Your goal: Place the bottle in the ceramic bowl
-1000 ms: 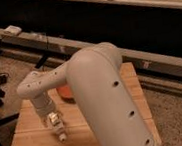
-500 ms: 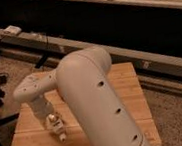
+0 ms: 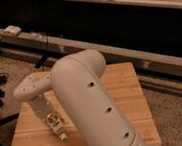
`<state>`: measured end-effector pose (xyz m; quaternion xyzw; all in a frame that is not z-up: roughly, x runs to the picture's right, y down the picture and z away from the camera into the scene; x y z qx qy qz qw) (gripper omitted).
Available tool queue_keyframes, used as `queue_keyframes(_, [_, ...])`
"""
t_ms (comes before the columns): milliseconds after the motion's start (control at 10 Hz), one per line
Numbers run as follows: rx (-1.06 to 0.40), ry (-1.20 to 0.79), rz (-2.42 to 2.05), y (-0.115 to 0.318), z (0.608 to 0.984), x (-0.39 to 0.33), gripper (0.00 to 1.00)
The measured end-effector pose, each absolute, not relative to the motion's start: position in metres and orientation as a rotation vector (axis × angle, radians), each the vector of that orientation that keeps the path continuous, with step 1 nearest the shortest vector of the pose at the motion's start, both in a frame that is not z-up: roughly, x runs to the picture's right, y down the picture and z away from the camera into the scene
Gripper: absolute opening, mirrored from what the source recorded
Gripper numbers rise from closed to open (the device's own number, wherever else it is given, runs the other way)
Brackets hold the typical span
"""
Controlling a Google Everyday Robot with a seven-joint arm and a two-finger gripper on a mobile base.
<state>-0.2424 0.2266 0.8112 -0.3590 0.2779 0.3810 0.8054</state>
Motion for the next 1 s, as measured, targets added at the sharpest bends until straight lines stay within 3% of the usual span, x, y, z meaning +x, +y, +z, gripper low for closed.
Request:
queue_keyframes(200, [-0.797, 0.573, 0.834, 0.217, 0.805, -0.245, 0.17])
queue_keyframes(400, [-0.832, 0.525, 0.854, 0.201, 0.788, -0.250, 0.02])
queue_keyframes(700, [-0.919, 0.447, 0.904, 0.165, 0.753, -0.260, 0.00])
queue_keyframes(1000, [-0.938, 0.404, 0.936, 0.144, 0.742, -0.262, 0.00])
